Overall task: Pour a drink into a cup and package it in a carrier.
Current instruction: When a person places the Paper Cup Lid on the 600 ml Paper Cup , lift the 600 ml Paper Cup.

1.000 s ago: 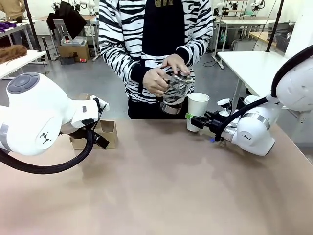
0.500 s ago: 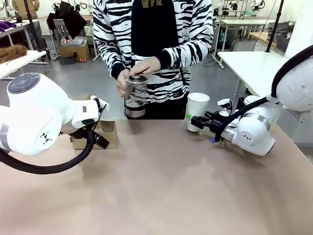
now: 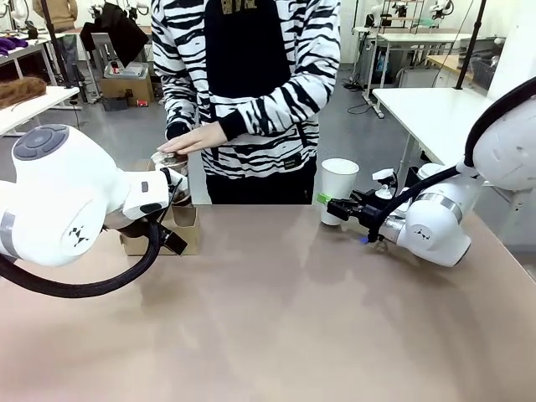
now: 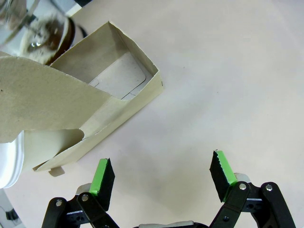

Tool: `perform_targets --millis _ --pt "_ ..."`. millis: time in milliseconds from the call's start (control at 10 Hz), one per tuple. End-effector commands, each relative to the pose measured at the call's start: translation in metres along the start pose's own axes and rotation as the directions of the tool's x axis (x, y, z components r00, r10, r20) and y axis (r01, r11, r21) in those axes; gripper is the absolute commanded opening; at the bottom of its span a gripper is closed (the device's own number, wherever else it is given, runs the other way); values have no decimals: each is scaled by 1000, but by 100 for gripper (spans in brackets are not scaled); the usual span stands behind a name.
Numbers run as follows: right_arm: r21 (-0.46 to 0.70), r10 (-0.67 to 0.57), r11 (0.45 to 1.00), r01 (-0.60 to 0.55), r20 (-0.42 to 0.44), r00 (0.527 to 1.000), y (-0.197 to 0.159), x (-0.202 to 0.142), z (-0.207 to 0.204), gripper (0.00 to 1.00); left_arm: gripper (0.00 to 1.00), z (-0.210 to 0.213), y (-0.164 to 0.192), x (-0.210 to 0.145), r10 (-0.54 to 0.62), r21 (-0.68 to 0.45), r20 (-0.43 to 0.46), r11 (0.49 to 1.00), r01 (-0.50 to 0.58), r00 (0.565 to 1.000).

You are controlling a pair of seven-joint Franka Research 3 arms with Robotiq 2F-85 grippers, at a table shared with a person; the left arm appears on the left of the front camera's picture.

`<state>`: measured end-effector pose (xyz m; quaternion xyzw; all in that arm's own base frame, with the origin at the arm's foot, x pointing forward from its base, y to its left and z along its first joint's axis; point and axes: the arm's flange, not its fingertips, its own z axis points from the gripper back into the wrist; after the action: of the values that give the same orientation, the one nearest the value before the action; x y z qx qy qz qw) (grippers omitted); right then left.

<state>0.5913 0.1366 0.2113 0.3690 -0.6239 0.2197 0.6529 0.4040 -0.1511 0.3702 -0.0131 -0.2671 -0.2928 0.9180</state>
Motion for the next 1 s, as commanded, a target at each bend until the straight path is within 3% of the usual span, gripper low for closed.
perform_targets --millis 0,900 --pt "-7 -16 1000 16 -11 1000 0 3 -3 81 100 0 0 0 0 -1 1 1000 0 1000" --pt "-7 -16 1000 16 -11 1000 0 3 -3 81 100 0 0 0 0 -1 1 1000 0 1000"
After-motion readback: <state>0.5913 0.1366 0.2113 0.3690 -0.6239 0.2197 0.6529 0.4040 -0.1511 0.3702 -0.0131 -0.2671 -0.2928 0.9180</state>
